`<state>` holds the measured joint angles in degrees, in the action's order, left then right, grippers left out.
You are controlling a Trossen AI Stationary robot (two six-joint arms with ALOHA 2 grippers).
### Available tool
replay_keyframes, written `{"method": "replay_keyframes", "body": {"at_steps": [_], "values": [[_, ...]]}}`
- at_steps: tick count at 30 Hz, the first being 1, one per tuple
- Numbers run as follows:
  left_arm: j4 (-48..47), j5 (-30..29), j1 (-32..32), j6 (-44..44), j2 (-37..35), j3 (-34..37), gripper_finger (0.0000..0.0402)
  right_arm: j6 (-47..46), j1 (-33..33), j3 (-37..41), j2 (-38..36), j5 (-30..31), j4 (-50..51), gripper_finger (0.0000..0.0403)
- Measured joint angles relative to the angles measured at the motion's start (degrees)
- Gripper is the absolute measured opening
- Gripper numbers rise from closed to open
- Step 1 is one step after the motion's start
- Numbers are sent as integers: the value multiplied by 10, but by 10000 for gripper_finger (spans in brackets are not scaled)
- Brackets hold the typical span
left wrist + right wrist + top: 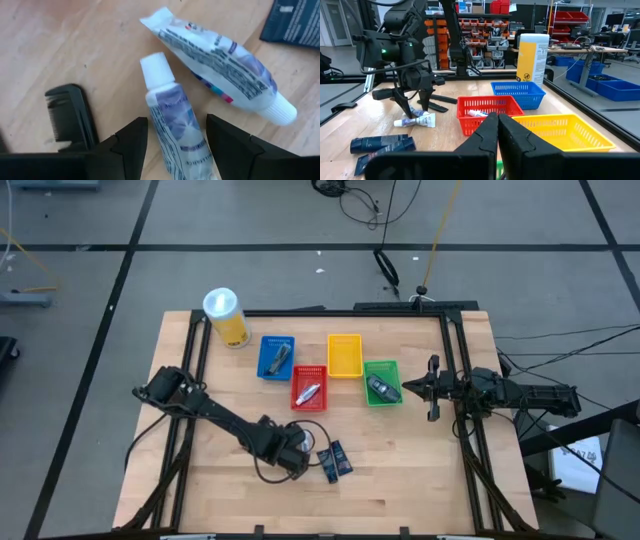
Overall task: Pick & Place Travel size toiletries
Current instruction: Put the white toothpaste into the red bin
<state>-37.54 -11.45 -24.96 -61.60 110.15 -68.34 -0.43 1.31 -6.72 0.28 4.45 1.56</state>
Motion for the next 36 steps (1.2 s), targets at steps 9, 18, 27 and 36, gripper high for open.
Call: {"method": "replay_keyframes", "body": {"at_steps": [9, 18, 27, 36], "values": [[2, -1, 6, 2, 0, 0, 95, 0, 0, 0, 0, 0, 0, 4], [11, -1, 7, 48, -3, 0, 29, 0, 0, 0, 0, 0, 0, 4], [-10, 0, 13, 89, -24, -21, 15, 0, 0, 0, 0, 0, 0, 4], [-45, -13, 21, 92, -87, -25, 11, 0, 0, 0, 0, 0, 1, 4]]}}
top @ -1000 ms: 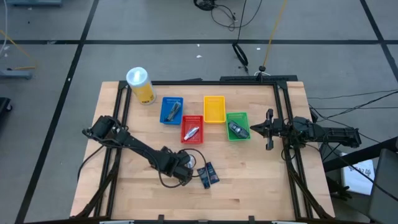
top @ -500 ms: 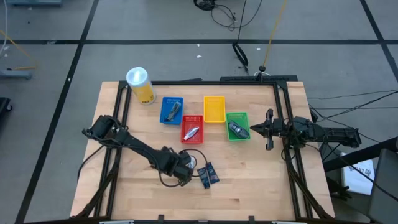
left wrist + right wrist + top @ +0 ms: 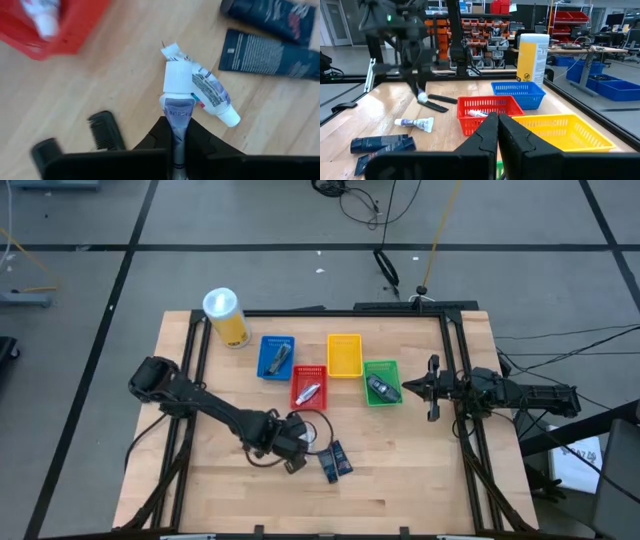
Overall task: Pick & Place Travel size toiletries
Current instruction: Put the white toothpaste into the red bin
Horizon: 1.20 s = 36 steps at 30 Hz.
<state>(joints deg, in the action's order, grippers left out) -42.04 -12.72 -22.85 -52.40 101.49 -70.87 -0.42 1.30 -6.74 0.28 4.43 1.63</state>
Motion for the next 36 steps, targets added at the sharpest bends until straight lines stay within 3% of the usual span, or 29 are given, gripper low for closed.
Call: {"method": "replay_keyframes", "body": {"at_steps": [4, 11, 15, 22, 26, 31, 36], "values": [[-12, -16, 0, 14, -34, 0, 5, 0, 0, 0, 0, 0, 0, 4], [-12, -29, 0, 66, -94, 0, 28, 0, 0, 0, 0, 0, -1, 4], [-11, -39, -1, 104, -130, 0, 14, 0, 0, 0, 0, 0, -1, 4], [-9, -156, -32, 145, -180, 0, 18, 0, 0, 0, 0, 0, -1, 4], [-10, -194, -52, 153, -193, 0, 20, 0, 0, 0, 0, 0, -1, 4], [11, -199, -64, 154, -192, 13, 6, 0, 0, 0, 0, 0, -1, 4], [127, -160, -66, 185, -192, 81, 20, 0, 0, 0, 0, 0, -1, 4]]}}
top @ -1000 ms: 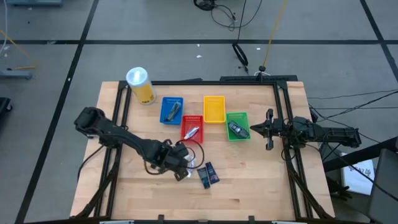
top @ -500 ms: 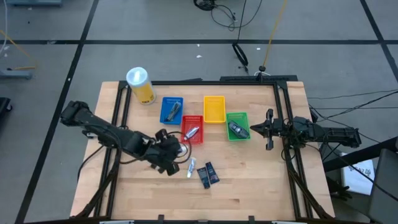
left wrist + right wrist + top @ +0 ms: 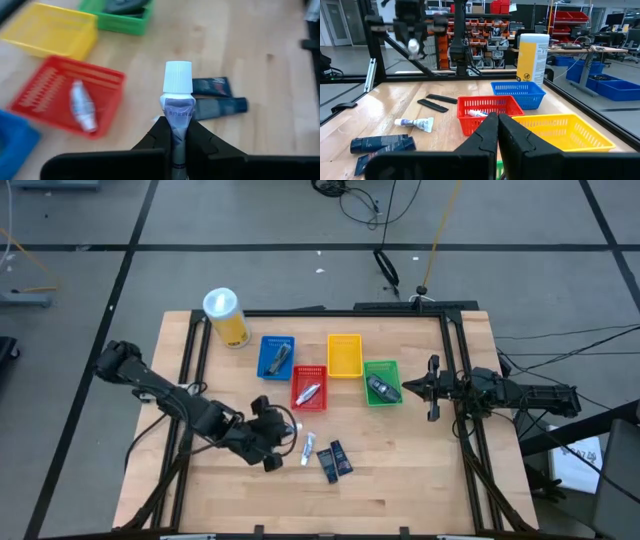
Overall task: Pick & Place Travel size toiletries
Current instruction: Put the white toothpaste into the red bin
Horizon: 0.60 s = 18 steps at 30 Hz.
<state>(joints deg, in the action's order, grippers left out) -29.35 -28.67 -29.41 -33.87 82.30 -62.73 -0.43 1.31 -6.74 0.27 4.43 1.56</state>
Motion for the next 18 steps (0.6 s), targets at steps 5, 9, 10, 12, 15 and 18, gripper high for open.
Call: {"method": "replay_keyframes", "body": {"at_steps": [5, 9, 10, 12, 15, 18], "values": [[148, 50, 2, 66, 0, 76, 6, 0, 0, 0, 0, 0, 0, 4], [264, 65, 5, 137, -23, 136, 17, 0, 0, 0, 0, 0, 0, 4], [296, 69, 10, 149, -29, 151, 20, 0, 0, 0, 0, 0, 0, 4], [341, 83, 30, 156, -43, 187, 22, 0, 0, 0, 0, 0, 0, 4], [389, 106, 66, 157, -63, 240, 11, 0, 0, 0, 0, 0, 0, 4], [454, 113, 103, 150, -87, 302, 7, 0, 0, 0, 0, 0, 0, 4]]}}
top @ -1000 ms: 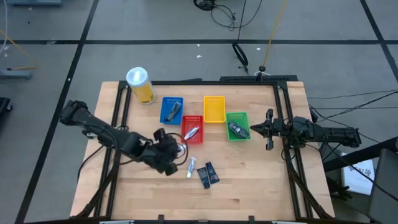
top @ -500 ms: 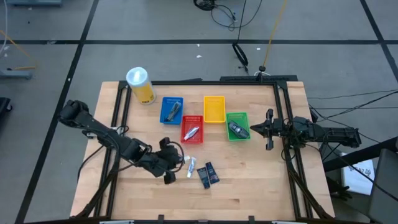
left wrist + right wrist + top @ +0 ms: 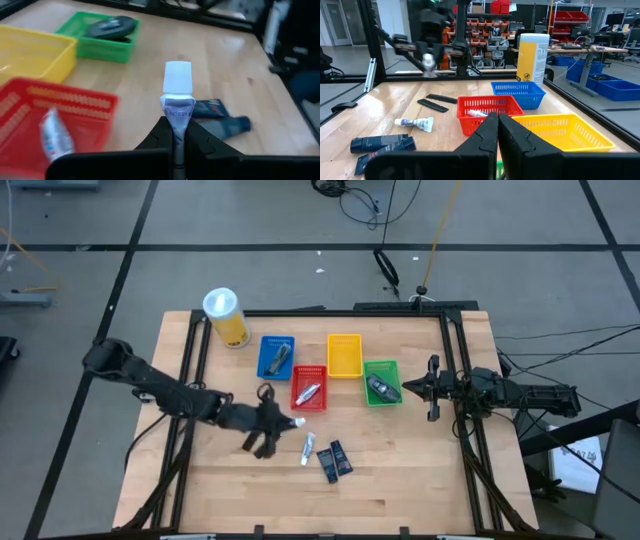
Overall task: Pick & Place Travel size toiletries
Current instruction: Put the white toothpaste into the red bin
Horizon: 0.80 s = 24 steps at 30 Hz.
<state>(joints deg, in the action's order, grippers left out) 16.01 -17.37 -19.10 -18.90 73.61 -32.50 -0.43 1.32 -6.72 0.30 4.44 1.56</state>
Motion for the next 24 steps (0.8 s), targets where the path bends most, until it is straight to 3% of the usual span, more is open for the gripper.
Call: {"method": "replay_keyframes", "body": {"at_steps": [5, 8, 12, 19, 24], "values": [[179, -6, 67, -29, -19, 82, 26, 0, 0, 0, 0, 0, 0, 4], [216, -25, 107, -78, -18, 91, 20, 0, 0, 0, 0, 0, 0, 4], [160, -7, 157, -153, -1, 58, 6, 0, 0, 0, 0, 0, 0, 4], [-71, 4, 191, -175, 33, -58, 8, 0, 0, 0, 0, 0, 0, 4], [-96, 4, 194, -170, 78, -110, 12, 0, 0, 0, 0, 0, 0, 4]]}}
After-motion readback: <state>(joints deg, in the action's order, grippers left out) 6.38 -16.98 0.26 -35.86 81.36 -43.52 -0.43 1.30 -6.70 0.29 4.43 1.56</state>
